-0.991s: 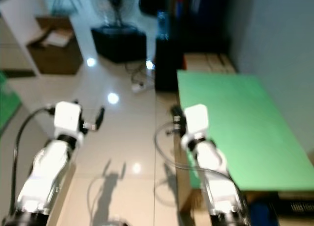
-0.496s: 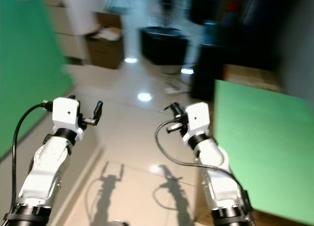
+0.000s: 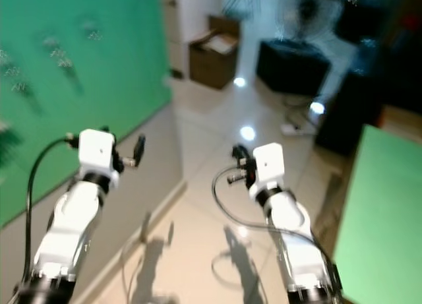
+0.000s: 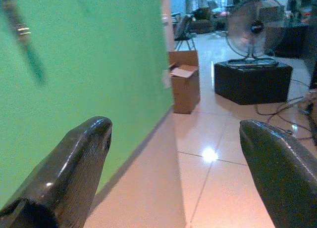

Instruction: Hang keys on a hook

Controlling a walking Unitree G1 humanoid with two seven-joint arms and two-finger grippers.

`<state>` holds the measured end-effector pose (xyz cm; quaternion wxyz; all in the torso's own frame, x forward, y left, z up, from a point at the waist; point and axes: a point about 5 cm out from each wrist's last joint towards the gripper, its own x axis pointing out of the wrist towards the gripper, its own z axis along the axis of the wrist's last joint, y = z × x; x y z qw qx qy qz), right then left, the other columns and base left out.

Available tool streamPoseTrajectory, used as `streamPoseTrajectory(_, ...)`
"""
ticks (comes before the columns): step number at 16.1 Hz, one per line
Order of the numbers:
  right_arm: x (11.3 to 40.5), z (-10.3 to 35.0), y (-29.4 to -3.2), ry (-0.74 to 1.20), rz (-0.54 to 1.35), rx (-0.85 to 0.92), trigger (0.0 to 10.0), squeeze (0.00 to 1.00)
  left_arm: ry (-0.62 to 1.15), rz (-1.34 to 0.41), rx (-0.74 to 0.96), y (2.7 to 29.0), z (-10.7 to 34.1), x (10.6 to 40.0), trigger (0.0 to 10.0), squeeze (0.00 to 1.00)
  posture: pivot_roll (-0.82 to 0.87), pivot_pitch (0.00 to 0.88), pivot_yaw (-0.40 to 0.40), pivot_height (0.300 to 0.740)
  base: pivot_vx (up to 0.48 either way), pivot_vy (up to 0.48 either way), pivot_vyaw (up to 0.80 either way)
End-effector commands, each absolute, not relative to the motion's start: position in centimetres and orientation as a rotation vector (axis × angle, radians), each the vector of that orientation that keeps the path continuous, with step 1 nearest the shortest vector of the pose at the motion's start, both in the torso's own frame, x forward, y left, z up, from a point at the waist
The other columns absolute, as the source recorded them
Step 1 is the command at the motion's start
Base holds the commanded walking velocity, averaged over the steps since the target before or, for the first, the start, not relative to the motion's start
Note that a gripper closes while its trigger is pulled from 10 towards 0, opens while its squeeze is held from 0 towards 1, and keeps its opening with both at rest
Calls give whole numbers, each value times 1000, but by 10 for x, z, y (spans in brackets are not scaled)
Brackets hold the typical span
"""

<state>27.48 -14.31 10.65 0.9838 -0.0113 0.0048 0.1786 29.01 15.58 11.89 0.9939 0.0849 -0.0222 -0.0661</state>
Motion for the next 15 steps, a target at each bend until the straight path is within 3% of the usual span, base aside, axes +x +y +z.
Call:
streamPoseTrajectory(1, 275, 108, -143, 13, 369, 3, 10000, 0, -40, -150, 192, 157, 120, 292, 10000, 0, -94, 0, 7, 740, 0, 0, 800)
streamPoseTrajectory(8, 276, 106, -141, 22, 378, 15, 10000, 0, -54, -202, 189, 149, 120, 288, 10000, 0, -89, 0, -3, 740, 0, 0, 800)
streamPoseTrajectory(15, 277, 102, -142, 42, 421, 13, 10000, 0, -63, -220, 199, 153, 123, 286, 10000, 0, -69, 0, 3, 740, 339, 0, 800)
